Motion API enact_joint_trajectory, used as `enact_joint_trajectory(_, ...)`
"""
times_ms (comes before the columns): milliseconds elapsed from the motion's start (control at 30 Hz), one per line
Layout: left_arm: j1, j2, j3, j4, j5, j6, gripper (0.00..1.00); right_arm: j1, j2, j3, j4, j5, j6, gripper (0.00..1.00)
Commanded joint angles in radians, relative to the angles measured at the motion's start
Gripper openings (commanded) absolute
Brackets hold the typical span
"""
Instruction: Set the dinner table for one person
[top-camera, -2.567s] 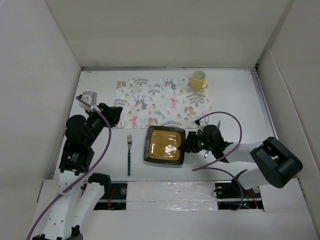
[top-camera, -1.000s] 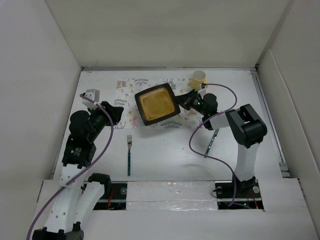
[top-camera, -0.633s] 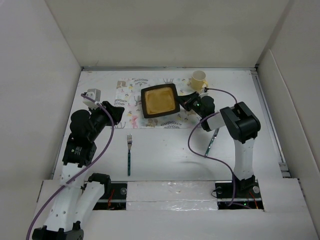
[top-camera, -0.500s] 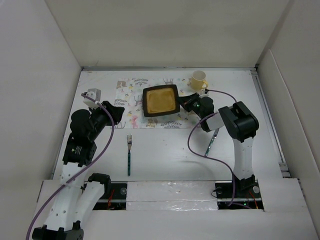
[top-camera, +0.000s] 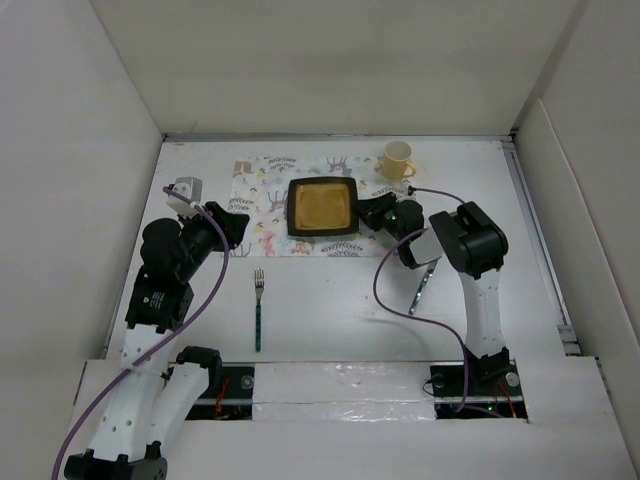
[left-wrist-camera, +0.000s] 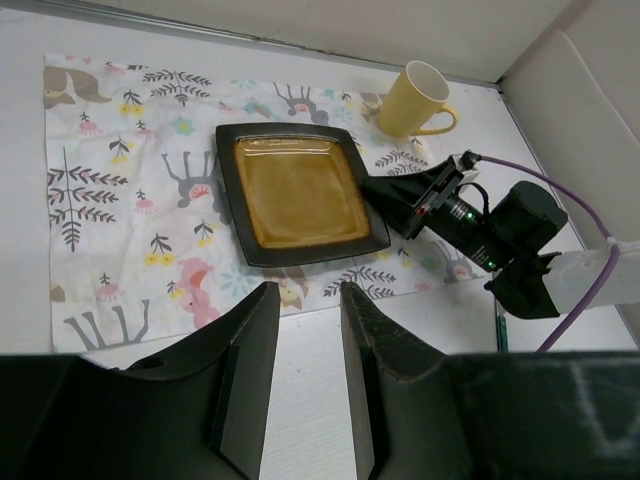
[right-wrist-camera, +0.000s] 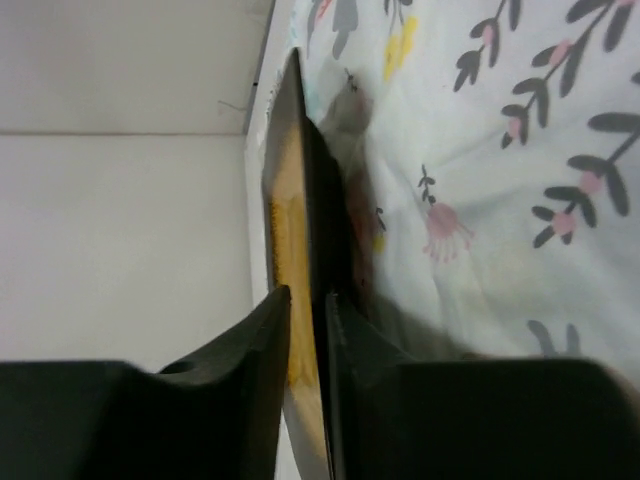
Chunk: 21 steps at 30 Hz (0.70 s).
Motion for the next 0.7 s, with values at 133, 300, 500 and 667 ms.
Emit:
enact_joint_trajectory(133, 0.005, -0.011, -0.006, 0.055, 0.025, -0.005, 0.28, 0.016, -0.065, -0.034, 0.200, -0.001, -0.030, 0.45)
enact_joint_trajectory(300, 0.005, -0.014, -0.006, 0.051, 0.020, -0.005, 0.28, 0.007, -0.142, -0.077, 0.131, -0.004, -0.125, 0.50)
enact_joint_trajectory(500, 0.005, -0.020, -0.004, 0.050, 0.007, -0.005, 0.27, -0.012, -0.380, -0.149, -0.136, 0.071, -0.348, 0.54)
enact_joint_trajectory(667, 0.005, -0.025, -0.003, 0.051, 0.004, -0.005, 0.22, -0.012, -0.484, -0.125, -0.374, 0.105, -0.497, 0.64)
